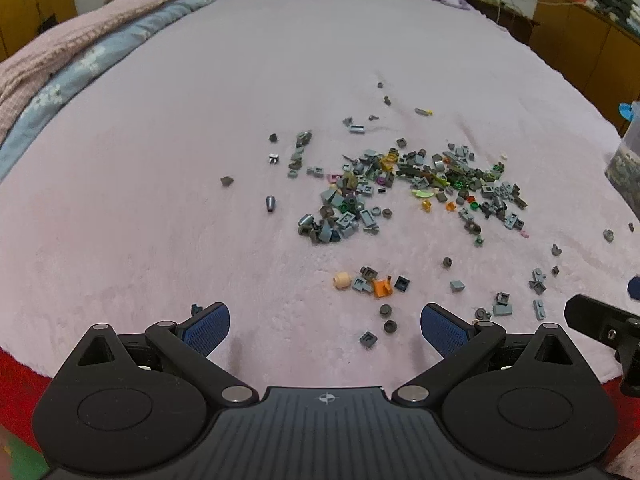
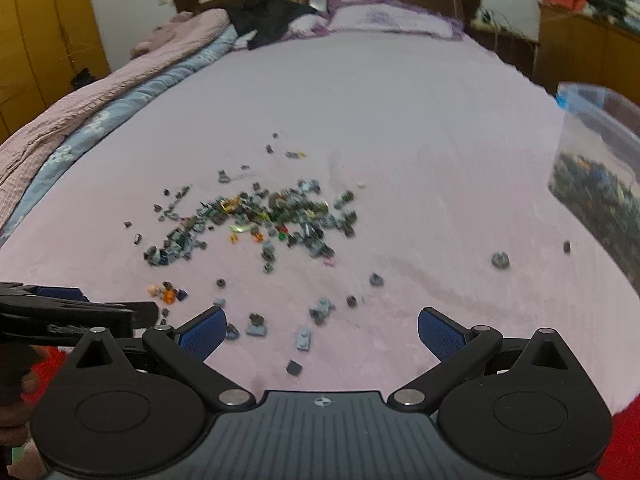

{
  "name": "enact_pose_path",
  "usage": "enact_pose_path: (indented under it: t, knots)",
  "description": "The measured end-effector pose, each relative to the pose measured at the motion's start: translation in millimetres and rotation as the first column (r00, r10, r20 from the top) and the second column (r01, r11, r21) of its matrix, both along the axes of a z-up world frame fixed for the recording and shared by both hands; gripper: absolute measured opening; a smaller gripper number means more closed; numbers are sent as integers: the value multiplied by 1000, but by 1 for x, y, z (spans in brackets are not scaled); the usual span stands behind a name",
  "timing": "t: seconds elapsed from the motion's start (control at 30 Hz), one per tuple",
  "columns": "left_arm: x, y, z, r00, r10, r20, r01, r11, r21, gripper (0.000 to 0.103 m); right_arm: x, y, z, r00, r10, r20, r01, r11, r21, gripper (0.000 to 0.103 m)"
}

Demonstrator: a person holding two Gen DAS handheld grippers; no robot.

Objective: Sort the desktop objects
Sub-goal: 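Move both tools over the scattered bricks toward the pile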

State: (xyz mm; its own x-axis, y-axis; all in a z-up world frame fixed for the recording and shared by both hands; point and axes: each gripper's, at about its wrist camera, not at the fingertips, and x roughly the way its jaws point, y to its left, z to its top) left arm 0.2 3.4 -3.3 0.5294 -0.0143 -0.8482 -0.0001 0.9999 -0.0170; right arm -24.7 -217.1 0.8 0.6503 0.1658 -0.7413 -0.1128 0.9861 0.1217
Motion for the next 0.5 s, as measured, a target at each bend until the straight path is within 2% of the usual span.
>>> enact_pose_path:
  t: [0.17, 0.27, 0.33, 0.43, 0.5]
  knots:
    - [-1, 9, -7, 1000, -10, -21, 9, 999, -40, 103, 4, -9, -21, 1000, 1, -22, -1, 1000, 7, 103]
    - [0, 13, -15, 999, -27, -31, 26, 999, -38, 103, 6, -12, -32, 999, 3, -44, -3, 1000, 5, 102]
    - [1, 18, -21, 999, -33, -33, 32, 999, -28, 103, 11, -12, -39, 995, -2, -97, 3, 1000, 16, 102]
    - [1, 20, -26, 999, -36, -28, 35, 999, -30, 103, 17, -22, -56, 989, -9, -146, 15, 999, 38, 103]
    - [1, 21, -29, 999, -37, -23, 36, 999, -33, 103, 18, -23, -57, 987, -3, -163, 8, 999, 32, 103]
